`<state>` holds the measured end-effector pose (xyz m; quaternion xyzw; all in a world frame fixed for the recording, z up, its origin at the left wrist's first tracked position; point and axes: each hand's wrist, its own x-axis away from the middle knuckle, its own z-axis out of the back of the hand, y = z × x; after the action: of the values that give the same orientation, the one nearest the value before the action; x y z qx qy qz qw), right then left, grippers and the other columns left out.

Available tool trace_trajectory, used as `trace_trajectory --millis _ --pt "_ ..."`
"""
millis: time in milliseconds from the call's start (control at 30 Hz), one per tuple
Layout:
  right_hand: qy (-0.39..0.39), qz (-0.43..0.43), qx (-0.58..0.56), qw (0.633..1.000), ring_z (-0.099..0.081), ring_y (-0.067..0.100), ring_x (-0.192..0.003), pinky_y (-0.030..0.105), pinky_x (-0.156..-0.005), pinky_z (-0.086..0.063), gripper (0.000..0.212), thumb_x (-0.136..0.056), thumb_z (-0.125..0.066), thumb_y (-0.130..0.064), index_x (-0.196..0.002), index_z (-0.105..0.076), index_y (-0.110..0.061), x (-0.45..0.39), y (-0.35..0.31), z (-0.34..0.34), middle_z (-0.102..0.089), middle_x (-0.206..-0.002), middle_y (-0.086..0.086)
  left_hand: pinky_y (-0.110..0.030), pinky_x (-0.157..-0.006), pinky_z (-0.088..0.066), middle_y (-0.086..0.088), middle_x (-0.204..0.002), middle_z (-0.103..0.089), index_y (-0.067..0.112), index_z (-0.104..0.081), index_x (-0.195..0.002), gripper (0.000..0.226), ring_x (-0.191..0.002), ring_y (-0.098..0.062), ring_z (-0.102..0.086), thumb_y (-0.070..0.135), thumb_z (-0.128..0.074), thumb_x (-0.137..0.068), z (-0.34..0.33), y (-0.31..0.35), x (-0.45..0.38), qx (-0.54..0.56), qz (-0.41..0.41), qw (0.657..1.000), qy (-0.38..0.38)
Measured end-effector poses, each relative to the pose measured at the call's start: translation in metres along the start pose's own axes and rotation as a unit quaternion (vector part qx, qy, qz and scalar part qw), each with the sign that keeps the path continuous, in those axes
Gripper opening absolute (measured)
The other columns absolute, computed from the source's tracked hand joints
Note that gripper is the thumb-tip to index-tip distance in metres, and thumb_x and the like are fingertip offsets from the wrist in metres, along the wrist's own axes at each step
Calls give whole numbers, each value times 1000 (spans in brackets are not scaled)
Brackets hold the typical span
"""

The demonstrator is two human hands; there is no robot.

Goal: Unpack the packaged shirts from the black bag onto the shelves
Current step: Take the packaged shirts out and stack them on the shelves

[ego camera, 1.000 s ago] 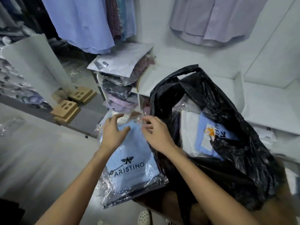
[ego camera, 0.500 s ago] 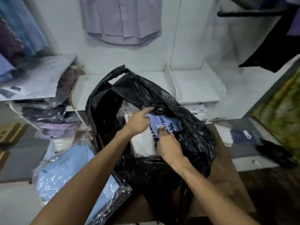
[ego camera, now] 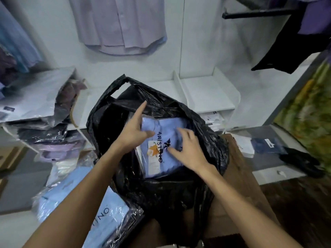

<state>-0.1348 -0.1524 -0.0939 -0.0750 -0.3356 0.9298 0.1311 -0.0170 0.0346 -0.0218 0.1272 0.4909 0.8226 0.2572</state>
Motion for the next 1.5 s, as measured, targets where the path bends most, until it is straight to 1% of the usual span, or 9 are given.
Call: trace_trajectory --millis 200,400,667,867,1033,1200,1300,1400,1500 --pt "46 196 31 979 -24 23 -151 41 -125 -20 122 -63 -89 -58 -161 -26 -21 -31 -41 49 -29 -164 4 -4 -79 -42 27 -104 -66 20 -65 -121 41 -90 20 -58 -4 -72 -89 54 65 25 -101 -161 982 -4" --pt "-193 223 -107 950 -69 4 -86 26 -79 -53 35 -80 -87 -39 -107 -72 -24 -58 -103 115 -76 -96 -11 -14 -87 -51 26 -107 -69 27 -67 -122 46 -100 4 -64 0 -76 -86 89 116 14 -133 -239 962 23" --pt "-10 188 -248 950 -56 3 -73 25 -71 -46 17 -91 -78 -24 -89 -68 -10 -81 -107 104 -66 -82 0 -22 -80 -55 9 -96 -78 17 -61 -131 73 -89 -7 -72 38 -88 -66 106 34 8 190 28 959 208" --pt "34 83 -384 919 -71 -3 -82 21 -74 -54 23 -89 -80 -17 -110 -71 -14 -76 -106 97 -77 -91 -14 -34 -91 -59 -13 -133 -67 10 -62 -133 43 -111 -23 -70 25 -69 -92 70 4 13 360 67 930 -29" --pt "214 82 -167 959 -52 19 -125 31 -103 -45 119 -67 -94 -40 -159 -21 -26 -80 -82 99 -44 -142 5 -29 -76 -55 8 -93 -76 18 -72 -103 13 -81 -6 -69 11 -67 -94 73 30 -5 63 -16 996 67" --pt "191 376 215 881 -22 34 -154 60 -124 -15 116 -59 -88 -51 -157 -37 -19 -75 -108 100 -33 -163 13 -38 -72 -50 11 -68 -56 21 -62 -78 16 -77 -19 -60 34 -69 -84 82 90 -26 -356 -112 928 5" --pt "164 377 265 872 -39 31 -147 58 -123 -16 101 -61 -87 -51 -146 -50 -11 -71 -136 94 -57 -145 9 -34 -73 -44 12 -76 -60 28 -71 -91 20 -83 -18 -54 43 -79 -80 79 117 -27 -455 -118 883 -1" --pt "74 252 277 924 -66 26 -104 37 -83 -44 44 -77 -76 -62 -100 -67 -25 -69 -154 106 -68 -93 1 -33 -73 -46 13 -83 -70 38 -75 -94 34 -85 -15 -58 59 -83 -68 92 125 -18 -485 -115 866 43" --pt "17 195 214 957 -61 23 -80 31 -55 -29 49 -81 -70 -68 -78 -63 -20 -73 -145 109 -57 -69 -6 -33 -80 -51 17 -93 -74 40 -74 -101 44 -93 -13 -65 65 -82 -65 112 105 -6 -406 -121 895 140"
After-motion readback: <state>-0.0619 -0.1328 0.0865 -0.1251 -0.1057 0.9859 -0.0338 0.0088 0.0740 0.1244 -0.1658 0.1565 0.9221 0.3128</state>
